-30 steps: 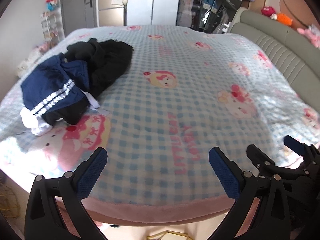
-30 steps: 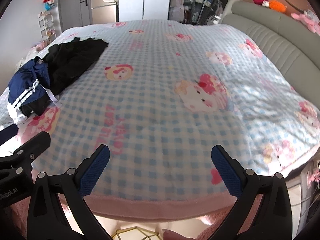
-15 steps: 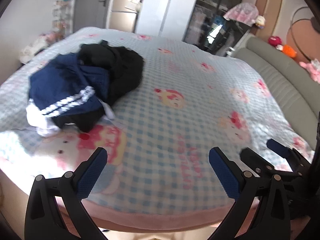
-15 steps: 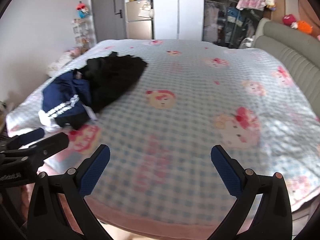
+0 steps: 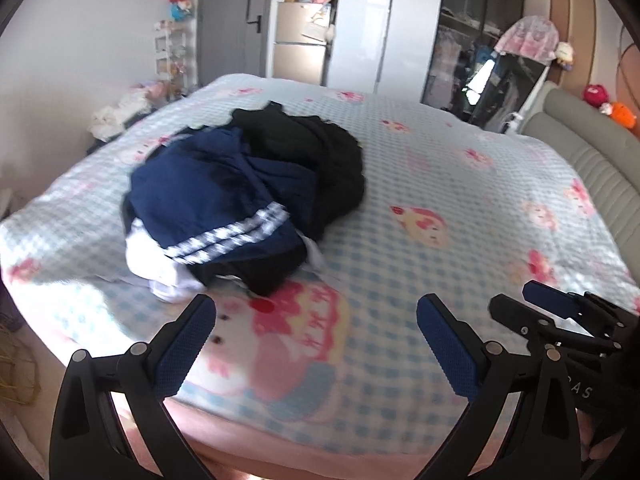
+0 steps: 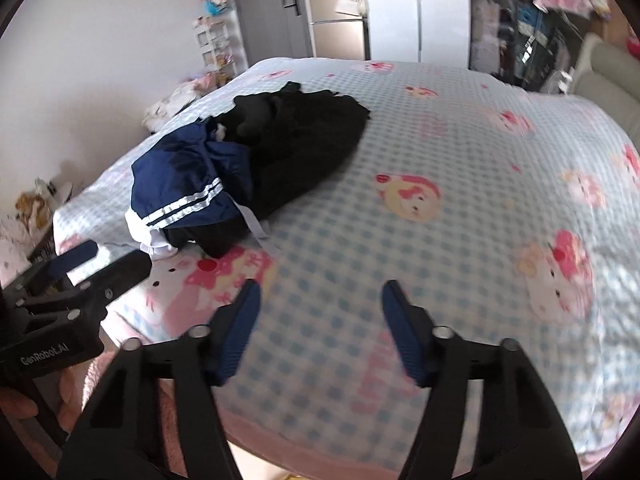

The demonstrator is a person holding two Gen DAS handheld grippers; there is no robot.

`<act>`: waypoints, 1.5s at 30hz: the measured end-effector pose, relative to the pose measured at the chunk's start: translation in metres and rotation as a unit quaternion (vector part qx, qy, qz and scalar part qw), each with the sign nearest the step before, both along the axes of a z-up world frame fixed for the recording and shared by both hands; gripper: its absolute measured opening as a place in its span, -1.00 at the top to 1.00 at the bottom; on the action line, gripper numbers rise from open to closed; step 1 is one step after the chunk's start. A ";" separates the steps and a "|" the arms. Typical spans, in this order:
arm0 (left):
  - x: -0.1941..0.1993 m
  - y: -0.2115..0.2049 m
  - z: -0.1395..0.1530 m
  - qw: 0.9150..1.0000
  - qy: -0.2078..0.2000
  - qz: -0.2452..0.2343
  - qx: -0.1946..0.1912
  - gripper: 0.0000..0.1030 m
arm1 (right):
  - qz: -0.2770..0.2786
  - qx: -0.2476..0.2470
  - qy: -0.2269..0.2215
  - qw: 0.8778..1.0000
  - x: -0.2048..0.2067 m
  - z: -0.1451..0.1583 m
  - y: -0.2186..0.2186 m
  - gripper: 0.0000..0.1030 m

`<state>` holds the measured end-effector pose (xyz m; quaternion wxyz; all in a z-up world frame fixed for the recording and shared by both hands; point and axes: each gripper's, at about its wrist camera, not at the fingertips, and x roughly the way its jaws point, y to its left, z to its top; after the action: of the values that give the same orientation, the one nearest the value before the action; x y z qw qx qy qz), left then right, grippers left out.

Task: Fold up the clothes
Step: 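Move both grippers toward the navy striped garment on the pile, then grasp the navy garment's striped edge with the right gripper while the left gripper grasps beside it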

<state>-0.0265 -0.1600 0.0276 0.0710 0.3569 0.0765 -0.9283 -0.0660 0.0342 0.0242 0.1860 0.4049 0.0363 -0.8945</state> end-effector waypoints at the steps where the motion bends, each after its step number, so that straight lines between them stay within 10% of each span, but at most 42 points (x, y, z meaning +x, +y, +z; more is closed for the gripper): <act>1: -0.002 -0.006 0.000 1.000 -0.001 0.004 -0.002 -0.76 | 0.008 0.004 0.000 1.000 -0.001 0.000 -0.008 0.22; 6: -0.010 -0.032 -0.007 1.000 -0.015 0.020 -0.014 -0.24 | 0.037 -0.012 -0.015 0.999 -0.011 -0.007 -0.037 0.40; 16: -0.005 -0.116 -0.062 0.992 -0.053 0.085 0.077 -0.24 | 0.065 0.023 -0.016 0.997 -0.043 -0.045 -0.102 0.47; 34: -0.121 -0.161 -0.117 0.983 -0.052 0.080 0.160 -0.44 | 0.054 -0.003 -0.060 0.997 -0.158 -0.094 -0.188 -0.13; 38: -0.125 -0.155 -0.121 0.983 -0.046 0.061 0.169 0.10 | 0.103 -0.011 -0.093 0.990 -0.161 -0.107 -0.204 0.81; 45: -0.102 -0.125 -0.101 0.987 -0.036 0.028 0.154 0.76 | 0.135 -0.002 -0.036 0.990 -0.131 -0.080 -0.200 0.93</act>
<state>-0.1281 -0.2853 -0.0734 0.0434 0.3946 0.2260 -0.8896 -0.1972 -0.1653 -0.0556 0.3070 0.4279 0.0822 -0.8461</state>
